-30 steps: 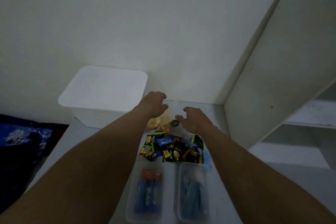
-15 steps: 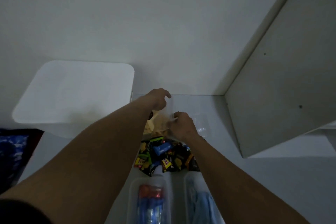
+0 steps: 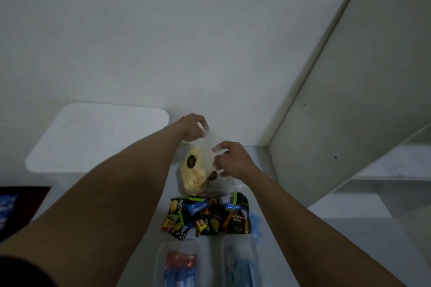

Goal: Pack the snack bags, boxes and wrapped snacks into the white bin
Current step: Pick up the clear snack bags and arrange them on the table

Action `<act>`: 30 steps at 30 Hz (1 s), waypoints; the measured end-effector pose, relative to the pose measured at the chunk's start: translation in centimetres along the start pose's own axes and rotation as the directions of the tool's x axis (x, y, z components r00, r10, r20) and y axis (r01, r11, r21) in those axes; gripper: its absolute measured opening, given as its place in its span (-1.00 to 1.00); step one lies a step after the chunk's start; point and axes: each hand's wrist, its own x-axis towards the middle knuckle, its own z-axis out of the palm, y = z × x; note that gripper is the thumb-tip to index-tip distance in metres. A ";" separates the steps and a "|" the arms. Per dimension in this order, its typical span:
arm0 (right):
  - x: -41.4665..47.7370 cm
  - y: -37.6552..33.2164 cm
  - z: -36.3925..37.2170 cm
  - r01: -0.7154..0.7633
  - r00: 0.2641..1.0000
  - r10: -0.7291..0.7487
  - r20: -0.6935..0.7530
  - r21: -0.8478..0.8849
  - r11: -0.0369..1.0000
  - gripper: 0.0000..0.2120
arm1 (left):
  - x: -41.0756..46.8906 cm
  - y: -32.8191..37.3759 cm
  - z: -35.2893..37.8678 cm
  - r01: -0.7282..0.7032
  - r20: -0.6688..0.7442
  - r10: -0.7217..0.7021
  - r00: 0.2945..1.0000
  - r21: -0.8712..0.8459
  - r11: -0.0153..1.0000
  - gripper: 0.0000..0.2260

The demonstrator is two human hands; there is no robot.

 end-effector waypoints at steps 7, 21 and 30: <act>-3.7 -5.4 -6.7 0.177 0.969 -0.193 -0.151 -0.116 0.977 -0.86 | -5.9 5.0 -6.4 0.018 -0.094 -0.033 0.995 -0.156 0.988 -0.96; -10.2 -16.6 -14.8 0.491 0.839 -0.519 -0.164 -0.184 0.851 -0.87 | -14.7 14.3 -12.3 -0.230 -0.336 0.047 0.941 -0.528 0.817 -0.90; -11.2 -18.4 -16.9 0.544 0.791 -0.588 -0.172 -0.243 0.803 -0.88 | -15.7 17.5 -12.4 -0.295 -0.334 0.113 0.936 -0.566 0.770 -0.90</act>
